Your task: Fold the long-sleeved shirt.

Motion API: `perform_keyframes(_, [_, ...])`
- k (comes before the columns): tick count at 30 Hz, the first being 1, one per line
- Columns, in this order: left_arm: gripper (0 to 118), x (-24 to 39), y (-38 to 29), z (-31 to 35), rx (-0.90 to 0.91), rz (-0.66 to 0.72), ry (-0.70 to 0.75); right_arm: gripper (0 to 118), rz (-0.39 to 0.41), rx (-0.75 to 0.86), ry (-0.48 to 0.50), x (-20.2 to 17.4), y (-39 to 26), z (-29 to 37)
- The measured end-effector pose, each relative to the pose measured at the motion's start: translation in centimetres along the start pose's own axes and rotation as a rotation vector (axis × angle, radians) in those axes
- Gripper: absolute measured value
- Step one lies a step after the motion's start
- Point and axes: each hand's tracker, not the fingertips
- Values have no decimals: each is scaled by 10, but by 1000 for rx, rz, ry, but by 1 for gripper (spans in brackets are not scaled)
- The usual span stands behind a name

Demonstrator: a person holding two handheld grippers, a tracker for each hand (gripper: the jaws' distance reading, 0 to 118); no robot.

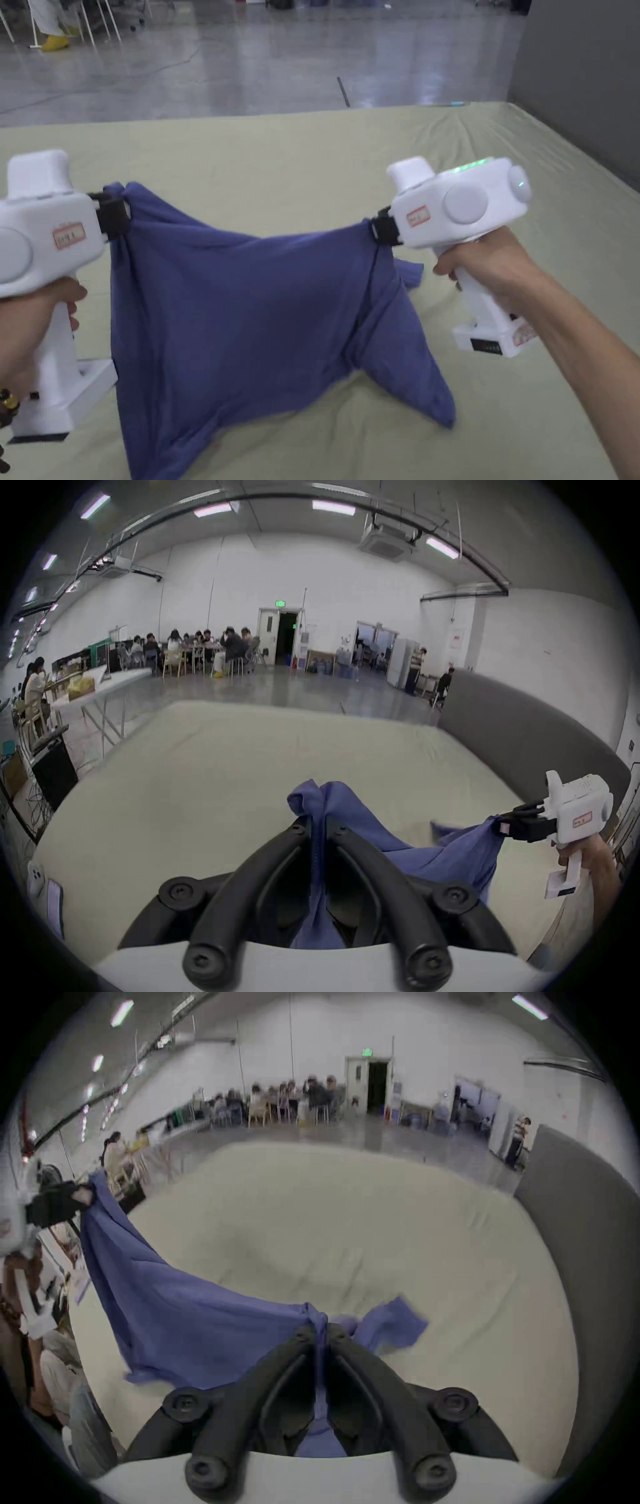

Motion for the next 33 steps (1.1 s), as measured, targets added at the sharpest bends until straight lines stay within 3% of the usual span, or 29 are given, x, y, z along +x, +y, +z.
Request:
perform_keyframes(7, [4, 17, 131, 9, 170, -42, 4, 5, -25, 254, -52, 7, 127, 69])
perform_keyframes(16, [4, 26, 261, -40, 227, -51, 65, 5, -1, 397, -204, 23, 265, 96])
perform_keyframes(23, [4, 18, 291, -84, 216, -19, 64, 5, -47, 440, -266, 35, 319, 85])
perform_keyframes(24, [4, 24, 303, -110, 217, -67, 88, 5, 45, 455, -364, 33, 336, 72])
perform_keyframes(31, [4, 33, 299, -121, 235, -67, 71, 5, -17, 486, -374, 35, 328, 53])
perform_keyframes(33, [4, 31, 286, -129, 228, -76, 67, 5, -18, 414, -374, 37, 312, 35])
